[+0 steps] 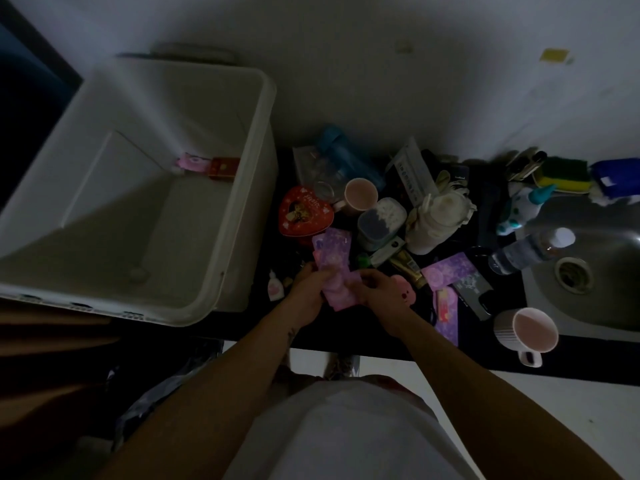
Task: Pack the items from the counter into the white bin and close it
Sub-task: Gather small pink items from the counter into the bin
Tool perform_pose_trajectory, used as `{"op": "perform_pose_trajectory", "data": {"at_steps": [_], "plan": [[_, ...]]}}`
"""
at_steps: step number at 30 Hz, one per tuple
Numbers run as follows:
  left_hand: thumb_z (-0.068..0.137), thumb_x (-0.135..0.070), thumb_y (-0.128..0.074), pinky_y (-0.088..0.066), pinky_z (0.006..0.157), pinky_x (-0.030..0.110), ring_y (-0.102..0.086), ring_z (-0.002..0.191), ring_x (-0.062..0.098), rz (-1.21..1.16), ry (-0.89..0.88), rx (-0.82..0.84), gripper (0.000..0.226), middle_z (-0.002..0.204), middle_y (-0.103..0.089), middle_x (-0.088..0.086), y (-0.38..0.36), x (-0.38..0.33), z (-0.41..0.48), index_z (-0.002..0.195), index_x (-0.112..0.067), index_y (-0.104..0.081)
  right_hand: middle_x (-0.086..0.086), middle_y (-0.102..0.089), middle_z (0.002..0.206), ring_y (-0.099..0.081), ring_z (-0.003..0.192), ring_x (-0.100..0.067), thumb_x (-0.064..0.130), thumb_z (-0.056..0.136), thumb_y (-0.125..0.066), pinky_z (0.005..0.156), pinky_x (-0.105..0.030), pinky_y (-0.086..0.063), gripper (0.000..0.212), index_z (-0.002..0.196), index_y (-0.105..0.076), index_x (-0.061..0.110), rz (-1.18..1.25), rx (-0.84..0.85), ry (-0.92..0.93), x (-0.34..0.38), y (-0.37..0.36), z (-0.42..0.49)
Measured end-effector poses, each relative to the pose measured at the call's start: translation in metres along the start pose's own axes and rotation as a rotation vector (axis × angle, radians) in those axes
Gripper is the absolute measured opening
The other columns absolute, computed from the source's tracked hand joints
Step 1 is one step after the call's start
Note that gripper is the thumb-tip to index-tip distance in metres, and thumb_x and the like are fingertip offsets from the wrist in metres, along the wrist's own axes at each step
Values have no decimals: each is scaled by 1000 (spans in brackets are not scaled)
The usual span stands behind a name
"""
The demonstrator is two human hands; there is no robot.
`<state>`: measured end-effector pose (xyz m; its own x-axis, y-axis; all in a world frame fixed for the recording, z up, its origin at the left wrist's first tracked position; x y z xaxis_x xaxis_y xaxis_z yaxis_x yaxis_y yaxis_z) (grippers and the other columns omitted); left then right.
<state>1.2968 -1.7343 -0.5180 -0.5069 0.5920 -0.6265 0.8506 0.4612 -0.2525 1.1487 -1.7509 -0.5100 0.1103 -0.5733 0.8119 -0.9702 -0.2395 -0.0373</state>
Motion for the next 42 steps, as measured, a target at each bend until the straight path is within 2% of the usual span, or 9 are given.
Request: {"op": "perform_pose_trajectory", "data": {"at_steps": [5,11,17,23,28,31,36,39,42], "plan": [[93,-4,-57,-59,65,29,-71,72,21,-40,9,39,17,85,-74,11,-1,2,-1,106,-5,-67,-6,-71,97,-68,90,-21,21,94,-63,76,-27,-56,19,107,-65,8,-25,-121,26,2,15,-1],[94,0,-52,-49,95,44,-61,107,35,32,45,127,41,125,-60,24,-10,7,-9,134,-4,-51,-15,-69,109,-66,97,-24,23,93,-64,88,-40,-54,27,111,-63,3,88,-214,96,19,28,-1],[92,3,-43,-49,80,34,-62,84,26,22,95,207,27,100,-63,20,-30,8,-21,103,-6,-66,-12,-71,97,-68,83,-18,25,87,-73,64,-13,-53,29,105,-64,3,-49,-209,148,22,16,-3],[96,-3,-44,-50,88,39,-64,89,27,58,107,246,35,106,-64,20,-33,6,-27,130,-3,-54,3,-52,95,-53,81,-8,29,74,-83,64,-3,-41,52,108,-44,19,-249,-334,234,29,11,-7],[94,3,-44,-55,78,35,-68,88,23,150,115,299,37,104,-70,13,-24,1,-29,124,-13,-58,-7,-50,136,-51,122,-17,10,85,-73,101,-30,-46,66,141,-38,11,-210,-139,323,49,7,-8],[94,3,-45,-56,79,34,-67,94,22,219,143,368,45,111,-68,12,-24,0,-35,134,-18,-51,-10,-56,135,-56,120,-19,5,95,-56,100,-38,-50,44,139,-48,10,-202,-7,258,58,1,-5],[92,9,-41,-44,100,59,-58,111,42,195,151,433,52,129,-57,29,-29,0,-37,139,-10,-47,-11,-59,130,-57,112,-15,2,91,-54,89,-20,-49,44,134,-53,8,-379,71,293,61,-7,-5],[90,3,-50,-46,99,59,-62,109,38,196,132,441,48,124,-63,21,-29,-3,-40,135,-14,-52,-10,-55,135,-53,124,-20,22,82,-62,102,-34,-44,59,139,-50,10,-541,145,388,65,-7,-5],[82,0,-57,-55,90,46,-68,101,26,183,107,434,47,114,-71,9,-28,-8,-38,122,-24,-61,11,-36,144,-29,133,0,47,80,-64,109,-21,-24,81,150,-30,26,-732,177,510,60,-6,-11]]}}
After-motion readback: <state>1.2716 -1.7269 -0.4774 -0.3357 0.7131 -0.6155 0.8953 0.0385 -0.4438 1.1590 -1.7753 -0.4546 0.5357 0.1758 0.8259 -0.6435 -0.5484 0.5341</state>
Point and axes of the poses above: each hand's wrist, its own z-axis towards the middle knuckle, its own y-axis out of the back of the hand, x = y × z, the point moved 5 cm from there along z, towards the middle knuckle
